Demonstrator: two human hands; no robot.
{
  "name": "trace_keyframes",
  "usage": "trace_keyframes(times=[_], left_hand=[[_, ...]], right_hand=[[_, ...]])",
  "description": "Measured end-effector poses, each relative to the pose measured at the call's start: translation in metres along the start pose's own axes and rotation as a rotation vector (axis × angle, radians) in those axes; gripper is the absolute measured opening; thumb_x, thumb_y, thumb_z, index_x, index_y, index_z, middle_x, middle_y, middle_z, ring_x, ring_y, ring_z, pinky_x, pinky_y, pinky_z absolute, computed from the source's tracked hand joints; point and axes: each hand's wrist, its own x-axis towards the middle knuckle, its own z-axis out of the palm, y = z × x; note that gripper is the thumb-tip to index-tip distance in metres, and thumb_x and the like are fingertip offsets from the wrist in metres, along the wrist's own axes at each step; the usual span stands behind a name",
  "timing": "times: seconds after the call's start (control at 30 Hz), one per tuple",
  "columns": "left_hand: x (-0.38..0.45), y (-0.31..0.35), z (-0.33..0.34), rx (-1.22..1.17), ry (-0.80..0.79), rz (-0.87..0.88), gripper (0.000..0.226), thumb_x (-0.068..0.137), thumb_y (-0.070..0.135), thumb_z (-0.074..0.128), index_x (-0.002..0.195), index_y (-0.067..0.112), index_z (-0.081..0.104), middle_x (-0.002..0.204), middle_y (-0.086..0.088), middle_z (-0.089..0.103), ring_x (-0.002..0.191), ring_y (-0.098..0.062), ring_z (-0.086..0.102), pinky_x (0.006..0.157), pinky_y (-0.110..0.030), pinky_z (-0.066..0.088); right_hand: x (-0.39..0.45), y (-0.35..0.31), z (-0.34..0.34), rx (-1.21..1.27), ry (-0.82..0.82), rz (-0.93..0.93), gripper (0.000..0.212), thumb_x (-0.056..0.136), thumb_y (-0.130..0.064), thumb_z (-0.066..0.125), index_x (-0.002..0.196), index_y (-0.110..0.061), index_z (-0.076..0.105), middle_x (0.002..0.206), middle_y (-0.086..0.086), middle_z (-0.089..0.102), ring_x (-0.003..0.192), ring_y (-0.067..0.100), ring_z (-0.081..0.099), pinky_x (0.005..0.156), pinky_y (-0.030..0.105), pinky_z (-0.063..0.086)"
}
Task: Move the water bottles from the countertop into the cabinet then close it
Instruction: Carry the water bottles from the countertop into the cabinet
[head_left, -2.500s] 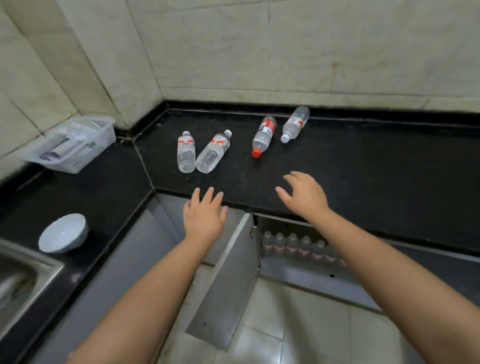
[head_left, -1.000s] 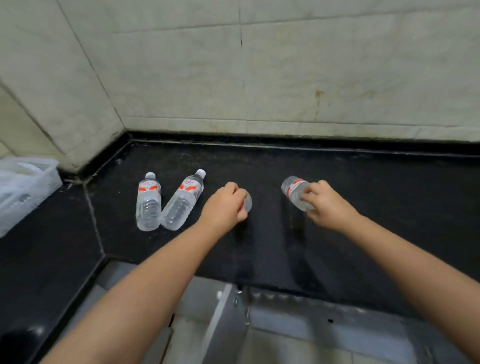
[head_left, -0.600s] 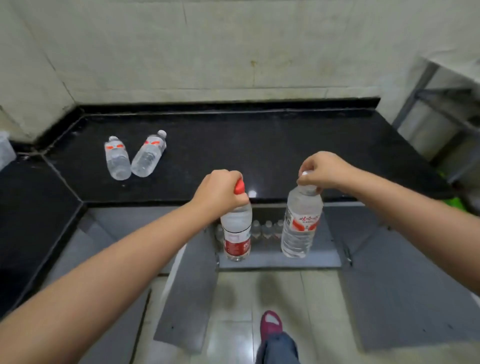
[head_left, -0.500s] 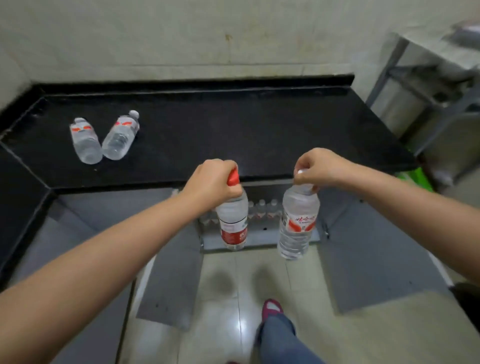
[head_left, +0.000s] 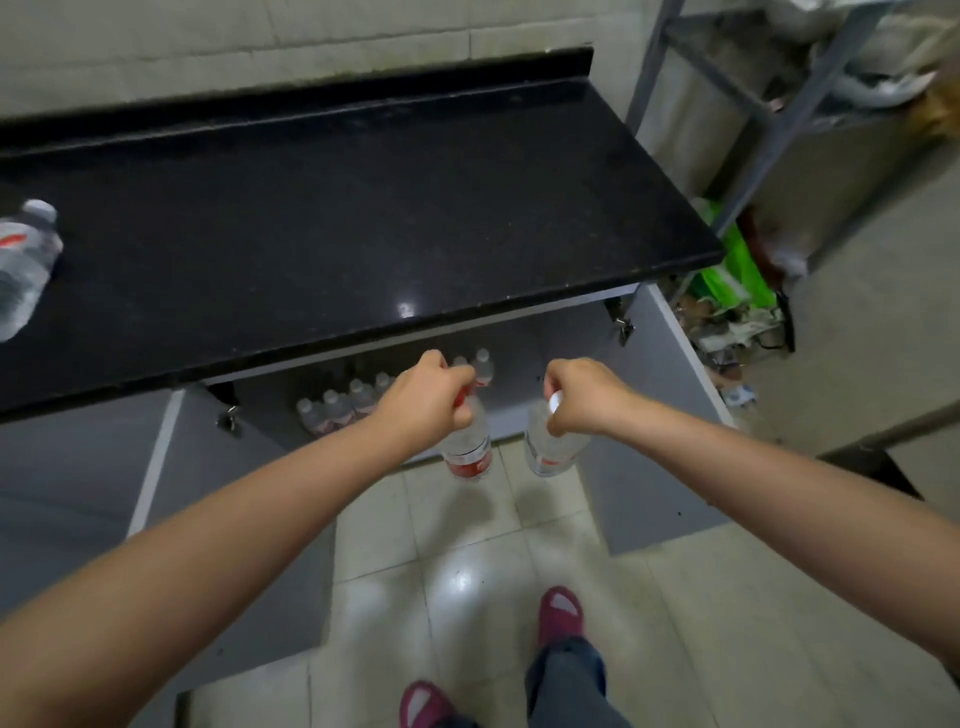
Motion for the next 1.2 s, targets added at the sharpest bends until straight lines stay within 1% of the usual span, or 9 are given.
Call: trace_keyframes(times=[0.13,0.3,0.47,0.57,0.67,0.77,0.9,1.07,1.2], left_hand=[[0.054,0.011,0.031,0.002,-0.094,-0.033,0.036,0.087,0.016,0.058,0.122,0.01,0.05,0.124,-0.016,0.041,0.102,-0.035,0.055,0.087,-0.036,0.048],[0.124,-0.006,0.083,-0.096,-0.103,-0.136,0.037,0.089,0.011,0.056,0.126,0.007,0.049,0.127,-0.019,0.041,0.111,-0.035,0.051,0.095,-0.034,0.044],[0.194,-0.042,0.166,-0.164,-0.081,-0.16,0.032,0.087,0.007,0.057,0.119,0.007,0.057,0.125,-0.018,0.046,0.11,-0.033,0.052,0.094,-0.034,0.044],[0.241,-0.07,0.225,-0.157,-0.054,-0.135,0.029,0.086,0.006,0.057,0.115,0.006,0.06,0.121,-0.016,0.049,0.108,-0.031,0.053,0.09,-0.03,0.044],[0.288,-0.093,0.281,-0.095,-0.033,-0.059,0.025,0.085,0.006,0.057,0.109,0.003,0.062,0.109,-0.014,0.054,0.107,-0.029,0.054,0.076,-0.024,0.035],[0.33,-0.106,0.328,-0.019,-0.036,0.047,0.022,0.082,0.0,0.053,0.1,0.0,0.065,0.114,-0.016,0.058,0.104,-0.027,0.057,0.068,-0.022,0.027],[0.383,-0.114,0.367,0.047,-0.001,0.159,0.023,0.079,-0.005,0.052,0.096,0.0,0.066,0.115,-0.016,0.058,0.106,-0.031,0.057,0.078,-0.03,0.041],[0.436,-0.104,0.383,0.122,0.055,0.226,0.032,0.081,-0.006,0.05,0.107,0.004,0.065,0.122,-0.014,0.056,0.113,-0.028,0.055,0.087,-0.027,0.043],[0.471,-0.095,0.377,0.166,0.064,0.207,0.028,0.081,-0.003,0.052,0.105,0.005,0.064,0.126,-0.012,0.055,0.116,-0.031,0.055,0.092,-0.028,0.045]], right_hand=[[0.056,0.035,0.003,0.036,-0.001,0.038,0.018,0.08,-0.006,0.062,0.089,-0.014,0.048,0.101,0.01,0.044,0.096,0.027,0.048,0.072,0.032,0.041],[0.143,0.081,0.036,0.073,0.025,0.145,0.029,0.084,-0.009,0.059,0.113,-0.006,0.063,0.128,0.017,0.054,0.119,0.033,0.05,0.1,0.036,0.047],[0.227,0.13,0.105,0.027,0.0,0.242,0.018,0.089,-0.012,0.055,0.105,-0.009,0.062,0.125,0.016,0.061,0.122,0.029,0.051,0.104,0.031,0.043],[0.284,0.166,0.148,-0.003,0.005,0.266,0.031,0.086,-0.01,0.06,0.116,-0.003,0.061,0.126,0.018,0.06,0.124,0.03,0.05,0.105,0.031,0.042],[0.344,0.199,0.187,-0.056,0.025,0.275,0.034,0.084,-0.01,0.059,0.117,-0.006,0.062,0.128,0.018,0.059,0.122,0.031,0.054,0.104,0.034,0.045],[0.394,0.227,0.212,-0.101,0.063,0.222,0.032,0.084,-0.009,0.058,0.115,-0.007,0.064,0.127,0.018,0.061,0.12,0.032,0.056,0.102,0.034,0.047],[0.446,0.257,0.226,-0.159,0.115,0.141,0.033,0.086,-0.011,0.057,0.118,-0.007,0.064,0.129,0.015,0.062,0.123,0.028,0.055,0.102,0.029,0.043],[0.477,0.269,0.222,-0.233,0.207,0.047,0.033,0.092,-0.01,0.049,0.122,-0.001,0.059,0.134,0.018,0.056,0.124,0.031,0.052,0.101,0.027,0.042],[0.49,0.27,0.205,-0.26,0.217,0.025,0.033,0.093,-0.011,0.049,0.124,-0.005,0.058,0.137,0.015,0.054,0.127,0.029,0.05,0.103,0.026,0.04]])
